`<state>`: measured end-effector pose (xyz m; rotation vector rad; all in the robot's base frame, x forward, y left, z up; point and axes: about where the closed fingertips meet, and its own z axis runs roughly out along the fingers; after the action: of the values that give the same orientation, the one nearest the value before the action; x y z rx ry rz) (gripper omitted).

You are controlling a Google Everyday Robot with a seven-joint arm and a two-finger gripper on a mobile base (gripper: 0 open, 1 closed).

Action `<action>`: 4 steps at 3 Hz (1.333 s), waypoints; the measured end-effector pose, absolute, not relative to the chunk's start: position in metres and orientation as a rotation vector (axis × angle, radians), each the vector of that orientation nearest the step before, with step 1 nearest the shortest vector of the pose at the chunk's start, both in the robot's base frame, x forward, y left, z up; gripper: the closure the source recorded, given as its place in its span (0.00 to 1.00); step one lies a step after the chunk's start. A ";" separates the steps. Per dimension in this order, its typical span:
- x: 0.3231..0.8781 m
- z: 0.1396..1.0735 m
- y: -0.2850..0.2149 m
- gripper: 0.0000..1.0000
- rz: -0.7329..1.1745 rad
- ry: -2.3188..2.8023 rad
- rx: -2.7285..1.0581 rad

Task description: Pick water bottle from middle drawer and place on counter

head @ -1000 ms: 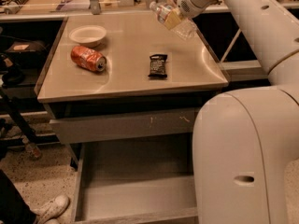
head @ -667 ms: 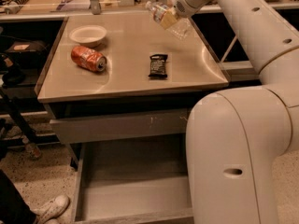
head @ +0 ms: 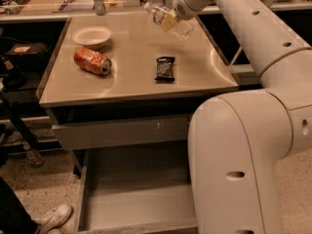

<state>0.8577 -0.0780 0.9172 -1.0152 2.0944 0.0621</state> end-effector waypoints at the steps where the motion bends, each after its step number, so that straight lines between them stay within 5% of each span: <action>1: 0.858 0.914 -0.057 1.00 0.063 2.062 -1.059; 4: 0.834 0.873 0.000 1.00 0.084 2.025 -1.222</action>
Offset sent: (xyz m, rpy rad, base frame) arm -0.0266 0.0693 -0.0345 -0.0307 0.0046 0.1472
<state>0.8338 -0.0003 0.8732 -1.2216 2.0252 0.0841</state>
